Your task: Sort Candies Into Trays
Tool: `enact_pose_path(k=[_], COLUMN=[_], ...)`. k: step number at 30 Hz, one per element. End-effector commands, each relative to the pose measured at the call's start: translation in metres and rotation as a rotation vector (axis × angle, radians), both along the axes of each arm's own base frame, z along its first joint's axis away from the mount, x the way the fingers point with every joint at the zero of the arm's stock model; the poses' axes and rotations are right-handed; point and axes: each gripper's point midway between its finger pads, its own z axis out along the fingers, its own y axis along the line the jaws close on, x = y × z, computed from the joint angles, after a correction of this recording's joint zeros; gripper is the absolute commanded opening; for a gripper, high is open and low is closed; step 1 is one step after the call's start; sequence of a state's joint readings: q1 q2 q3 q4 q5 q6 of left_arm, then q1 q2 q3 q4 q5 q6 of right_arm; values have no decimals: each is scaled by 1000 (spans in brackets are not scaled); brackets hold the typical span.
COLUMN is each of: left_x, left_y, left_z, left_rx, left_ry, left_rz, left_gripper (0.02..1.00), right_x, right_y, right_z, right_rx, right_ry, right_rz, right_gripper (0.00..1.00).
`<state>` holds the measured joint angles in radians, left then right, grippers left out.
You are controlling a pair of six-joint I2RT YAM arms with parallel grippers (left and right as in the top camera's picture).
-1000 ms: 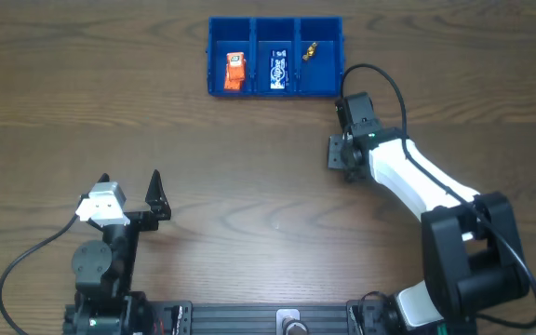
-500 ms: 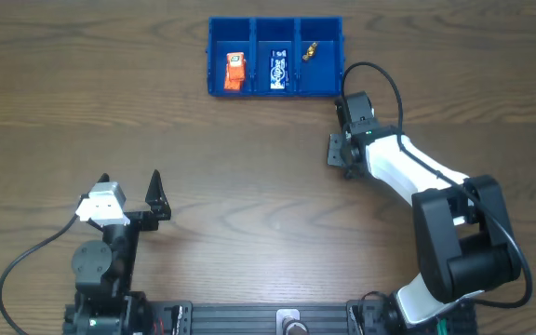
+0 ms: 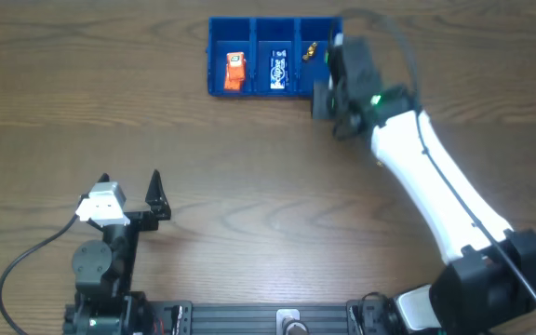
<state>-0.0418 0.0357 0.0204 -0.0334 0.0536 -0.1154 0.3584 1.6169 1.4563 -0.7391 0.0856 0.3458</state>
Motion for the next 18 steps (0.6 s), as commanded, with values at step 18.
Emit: enact_pose_path(k=[18], left_x=[-2], left_y=[1], left_z=[-16], left_rx=[-1], left_ry=[51], left_rz=[4], left_gripper=[998], right_x=[136], right_y=[3], right_z=[-81], right_rx=[-94], right_ry=[66], right_rz=[13], right_gripper=[542])
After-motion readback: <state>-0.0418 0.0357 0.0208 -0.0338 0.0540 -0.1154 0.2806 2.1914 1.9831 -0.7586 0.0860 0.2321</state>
